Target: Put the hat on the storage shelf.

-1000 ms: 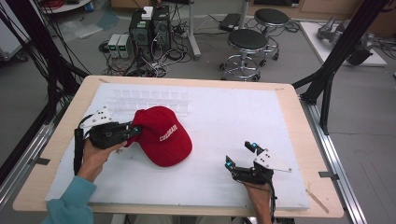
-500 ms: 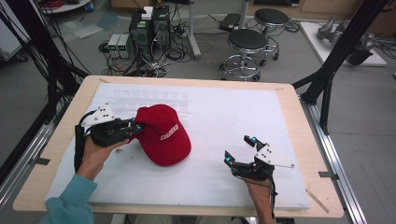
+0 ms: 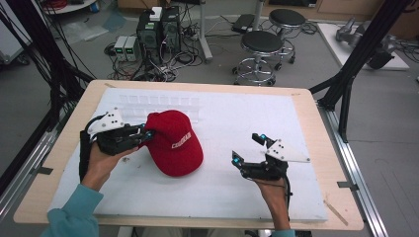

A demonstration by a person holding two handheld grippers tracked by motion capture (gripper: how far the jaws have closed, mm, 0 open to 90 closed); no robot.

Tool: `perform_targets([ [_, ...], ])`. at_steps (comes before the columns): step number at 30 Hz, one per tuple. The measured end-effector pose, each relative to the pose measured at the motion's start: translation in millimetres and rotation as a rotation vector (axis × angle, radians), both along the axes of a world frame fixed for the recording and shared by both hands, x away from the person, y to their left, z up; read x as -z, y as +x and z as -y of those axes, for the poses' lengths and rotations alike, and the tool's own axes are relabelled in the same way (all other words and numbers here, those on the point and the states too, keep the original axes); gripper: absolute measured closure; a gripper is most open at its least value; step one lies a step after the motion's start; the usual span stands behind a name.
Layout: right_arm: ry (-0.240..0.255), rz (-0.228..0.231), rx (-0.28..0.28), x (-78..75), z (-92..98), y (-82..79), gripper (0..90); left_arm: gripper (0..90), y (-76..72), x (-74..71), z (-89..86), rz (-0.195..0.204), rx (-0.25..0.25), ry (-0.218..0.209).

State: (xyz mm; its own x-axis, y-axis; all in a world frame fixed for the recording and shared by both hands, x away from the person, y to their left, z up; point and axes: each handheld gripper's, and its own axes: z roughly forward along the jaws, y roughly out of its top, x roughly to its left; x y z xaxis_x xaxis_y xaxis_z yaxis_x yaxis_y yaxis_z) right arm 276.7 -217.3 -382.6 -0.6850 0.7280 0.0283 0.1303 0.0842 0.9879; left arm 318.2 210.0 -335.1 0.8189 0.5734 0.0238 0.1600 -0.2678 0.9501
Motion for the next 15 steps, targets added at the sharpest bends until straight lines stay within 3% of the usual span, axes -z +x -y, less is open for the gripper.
perform_targets([
  [6, -0.028, -0.007, -0.045, -17.5, -11.7, 11.5, 8.5, 85.7, -0.3, -6.3, 4.3, 0.010, 0.007, -0.006],
  [15, -0.057, -0.038, -0.140, -43.3, -37.9, 30.5, 8.5, 85.7, -1.1, -11.2, 12.6, 0.023, 0.031, 0.017],
])
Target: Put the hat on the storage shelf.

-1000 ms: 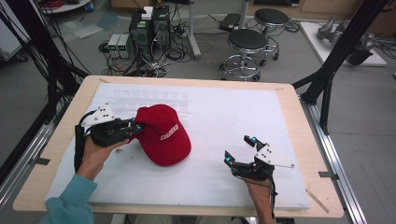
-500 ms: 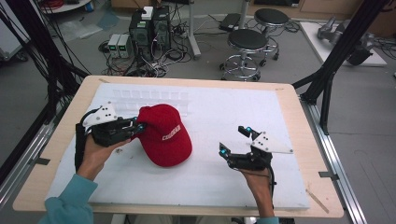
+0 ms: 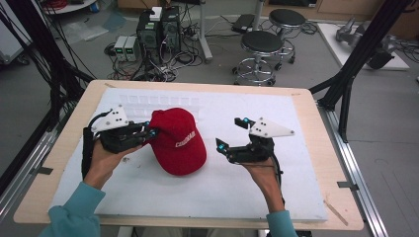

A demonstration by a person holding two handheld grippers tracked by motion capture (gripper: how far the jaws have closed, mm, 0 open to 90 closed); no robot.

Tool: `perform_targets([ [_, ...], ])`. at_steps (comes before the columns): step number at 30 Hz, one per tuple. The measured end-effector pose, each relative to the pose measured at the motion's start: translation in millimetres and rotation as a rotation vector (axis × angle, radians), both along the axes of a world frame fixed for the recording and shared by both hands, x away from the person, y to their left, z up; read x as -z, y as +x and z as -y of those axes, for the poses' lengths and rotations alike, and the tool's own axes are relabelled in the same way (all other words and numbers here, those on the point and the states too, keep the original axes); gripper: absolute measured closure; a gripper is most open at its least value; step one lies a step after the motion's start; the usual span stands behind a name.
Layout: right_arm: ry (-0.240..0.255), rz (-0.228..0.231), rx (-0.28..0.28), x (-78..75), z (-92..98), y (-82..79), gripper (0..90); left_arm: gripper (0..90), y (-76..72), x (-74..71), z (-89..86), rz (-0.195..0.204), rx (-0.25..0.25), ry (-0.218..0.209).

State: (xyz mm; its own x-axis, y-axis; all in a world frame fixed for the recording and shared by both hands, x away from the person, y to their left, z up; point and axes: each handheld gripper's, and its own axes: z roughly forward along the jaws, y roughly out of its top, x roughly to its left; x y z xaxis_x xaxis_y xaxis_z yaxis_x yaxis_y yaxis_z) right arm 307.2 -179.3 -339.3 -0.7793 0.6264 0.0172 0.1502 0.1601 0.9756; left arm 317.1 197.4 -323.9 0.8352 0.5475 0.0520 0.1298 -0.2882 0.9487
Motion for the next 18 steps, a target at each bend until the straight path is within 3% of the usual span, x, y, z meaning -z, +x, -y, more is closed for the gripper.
perform_targets([
  [18, -0.096, -0.045, -0.177, -18.9, -59.1, 17.6, 8.6, 85.7, -6.2, -1.0, 20.9, 0.011, 0.055, 0.009],
])
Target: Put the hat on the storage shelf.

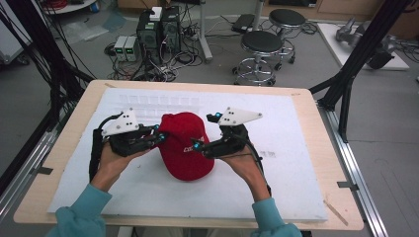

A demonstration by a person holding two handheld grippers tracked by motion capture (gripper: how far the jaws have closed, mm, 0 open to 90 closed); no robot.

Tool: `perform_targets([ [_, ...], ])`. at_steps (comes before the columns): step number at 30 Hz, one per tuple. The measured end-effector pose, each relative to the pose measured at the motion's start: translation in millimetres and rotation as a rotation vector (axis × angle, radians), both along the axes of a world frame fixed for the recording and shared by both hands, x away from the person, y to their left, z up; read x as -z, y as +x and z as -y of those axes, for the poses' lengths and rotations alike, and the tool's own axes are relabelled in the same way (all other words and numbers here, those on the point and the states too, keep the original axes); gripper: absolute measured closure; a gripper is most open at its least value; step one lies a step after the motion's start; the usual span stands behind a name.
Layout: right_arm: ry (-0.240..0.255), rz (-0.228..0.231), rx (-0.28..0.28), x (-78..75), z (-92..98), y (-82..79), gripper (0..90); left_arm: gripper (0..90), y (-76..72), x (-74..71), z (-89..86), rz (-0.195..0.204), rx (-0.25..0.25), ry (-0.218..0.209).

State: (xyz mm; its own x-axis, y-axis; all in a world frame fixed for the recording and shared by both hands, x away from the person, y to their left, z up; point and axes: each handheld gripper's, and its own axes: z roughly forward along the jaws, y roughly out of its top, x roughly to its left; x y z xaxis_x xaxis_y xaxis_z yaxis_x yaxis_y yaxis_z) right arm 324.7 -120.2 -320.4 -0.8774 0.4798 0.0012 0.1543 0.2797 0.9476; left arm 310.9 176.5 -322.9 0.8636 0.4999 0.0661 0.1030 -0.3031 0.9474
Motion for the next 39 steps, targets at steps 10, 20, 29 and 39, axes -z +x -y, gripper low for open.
perform_targets([
  [10, -0.046, -0.009, -0.026, 2.4, -18.1, 6.0, 8.8, 85.7, -2.5, -1.0, 1.1, 0.005, 0.017, -0.004],
  [20, -0.043, -0.018, -0.075, 0.2, -23.1, 7.6, 27.9, 85.7, -4.2, -2.7, 2.0, 0.012, 0.027, -0.018],
  [29, -0.062, -0.054, -0.117, 1.1, -24.0, 7.5, 45.8, 85.8, -4.5, -3.0, 2.8, 0.015, 0.027, -0.022],
  [39, -0.107, -0.054, -0.166, 0.8, -25.7, 5.3, 77.2, 85.8, -4.4, -2.1, 5.6, 0.014, 0.025, -0.007],
])
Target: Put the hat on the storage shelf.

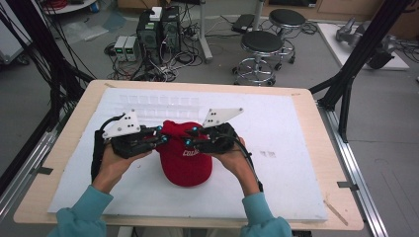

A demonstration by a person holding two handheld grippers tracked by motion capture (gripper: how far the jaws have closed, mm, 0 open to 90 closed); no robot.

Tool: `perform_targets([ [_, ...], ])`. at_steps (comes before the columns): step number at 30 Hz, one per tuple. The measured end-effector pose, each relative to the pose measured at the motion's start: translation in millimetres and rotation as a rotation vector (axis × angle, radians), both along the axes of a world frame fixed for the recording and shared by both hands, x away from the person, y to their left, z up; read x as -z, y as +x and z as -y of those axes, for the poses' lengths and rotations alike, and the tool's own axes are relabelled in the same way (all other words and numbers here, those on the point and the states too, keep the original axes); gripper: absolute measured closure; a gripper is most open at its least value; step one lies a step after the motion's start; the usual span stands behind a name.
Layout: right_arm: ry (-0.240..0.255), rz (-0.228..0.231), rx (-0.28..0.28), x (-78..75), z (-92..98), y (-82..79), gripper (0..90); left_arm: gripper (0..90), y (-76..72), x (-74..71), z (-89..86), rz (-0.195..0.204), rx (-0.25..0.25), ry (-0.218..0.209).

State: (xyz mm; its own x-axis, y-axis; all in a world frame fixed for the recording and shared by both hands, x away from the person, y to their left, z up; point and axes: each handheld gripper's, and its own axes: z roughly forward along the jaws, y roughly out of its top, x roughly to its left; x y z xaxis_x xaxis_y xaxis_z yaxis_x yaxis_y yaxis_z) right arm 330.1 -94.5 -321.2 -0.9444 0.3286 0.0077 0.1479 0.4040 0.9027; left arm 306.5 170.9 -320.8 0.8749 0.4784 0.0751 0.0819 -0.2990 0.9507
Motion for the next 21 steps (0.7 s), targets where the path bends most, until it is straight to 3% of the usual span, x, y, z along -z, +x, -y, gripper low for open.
perform_targets([
  [5, -0.018, 0.013, -0.011, -1.4, -0.3, -2.6, 84.5, 85.8, 0.4, 0.4, 0.6, -0.006, -0.004, -0.004],
  [15, -0.020, 0.030, -0.009, -3.8, 0.3, -6.3, 86.9, 84.8, 2.0, 0.7, -0.1, -0.009, -0.002, -0.013],
  [21, -0.030, 0.061, 0.010, -5.4, 1.7, -8.4, 87.5, 72.6, 4.9, -0.7, -7.8, -0.032, -0.032, -0.056],
])
